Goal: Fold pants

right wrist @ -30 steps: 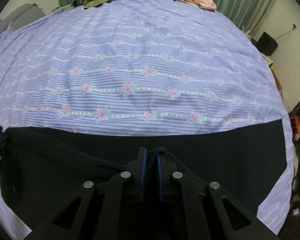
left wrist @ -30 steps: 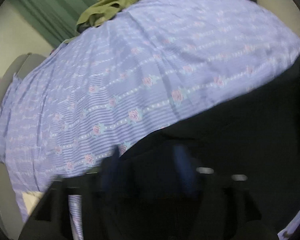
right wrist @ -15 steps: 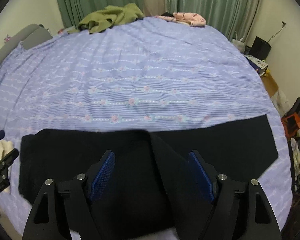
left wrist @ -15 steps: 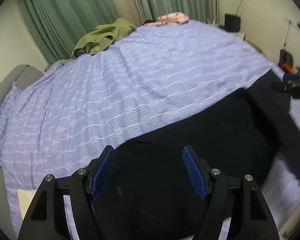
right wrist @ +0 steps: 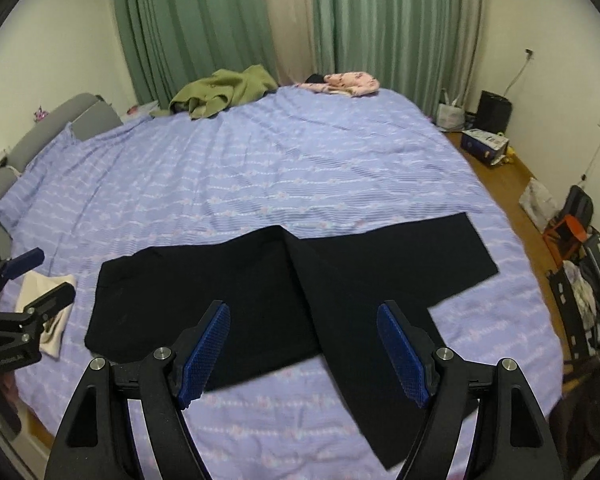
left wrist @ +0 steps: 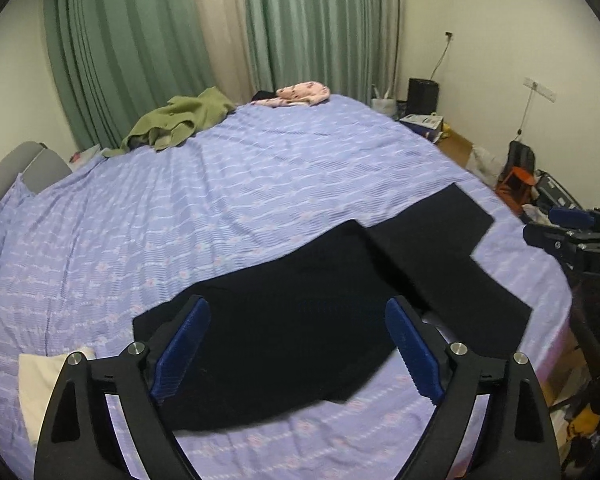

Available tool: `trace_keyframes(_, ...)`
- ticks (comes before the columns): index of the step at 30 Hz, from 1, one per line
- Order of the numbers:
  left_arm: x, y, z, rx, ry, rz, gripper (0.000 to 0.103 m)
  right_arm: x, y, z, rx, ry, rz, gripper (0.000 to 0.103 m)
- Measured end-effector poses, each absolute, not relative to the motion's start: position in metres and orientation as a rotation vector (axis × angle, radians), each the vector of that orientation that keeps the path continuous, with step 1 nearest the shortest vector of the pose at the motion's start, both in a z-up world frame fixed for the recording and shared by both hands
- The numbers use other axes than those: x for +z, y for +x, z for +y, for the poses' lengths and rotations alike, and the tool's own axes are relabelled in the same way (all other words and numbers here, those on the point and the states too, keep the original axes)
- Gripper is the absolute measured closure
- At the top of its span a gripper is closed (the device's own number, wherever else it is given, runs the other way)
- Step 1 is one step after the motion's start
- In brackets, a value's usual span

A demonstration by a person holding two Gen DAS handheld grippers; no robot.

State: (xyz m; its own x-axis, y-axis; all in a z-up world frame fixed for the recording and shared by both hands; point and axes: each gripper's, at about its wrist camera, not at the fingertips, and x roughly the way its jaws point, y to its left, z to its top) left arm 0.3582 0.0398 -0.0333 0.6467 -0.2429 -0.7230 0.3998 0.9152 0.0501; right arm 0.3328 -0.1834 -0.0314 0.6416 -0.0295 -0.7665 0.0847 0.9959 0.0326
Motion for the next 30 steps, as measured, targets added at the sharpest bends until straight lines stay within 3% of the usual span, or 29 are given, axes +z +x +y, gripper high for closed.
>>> trace_keyframes(8,-0.048,0.298,-0.003,-0.384,0.162,0.877,0.004,-0.043,0.268,-0.211,-0.069,0.060,0.920,0.027)
trace_keyframes(25,-0.158,0.215,-0.108,-0.019,0.047,1.098,0.004,-0.197,0.224,-0.286,0.272,-0.101,1.234,0.027)
trace_keyframes(30,-0.192,0.210,-0.130,0.023,0.127,1.149,0.004,-0.241,0.227,-0.293,0.301,-0.149,1.306,0.027)
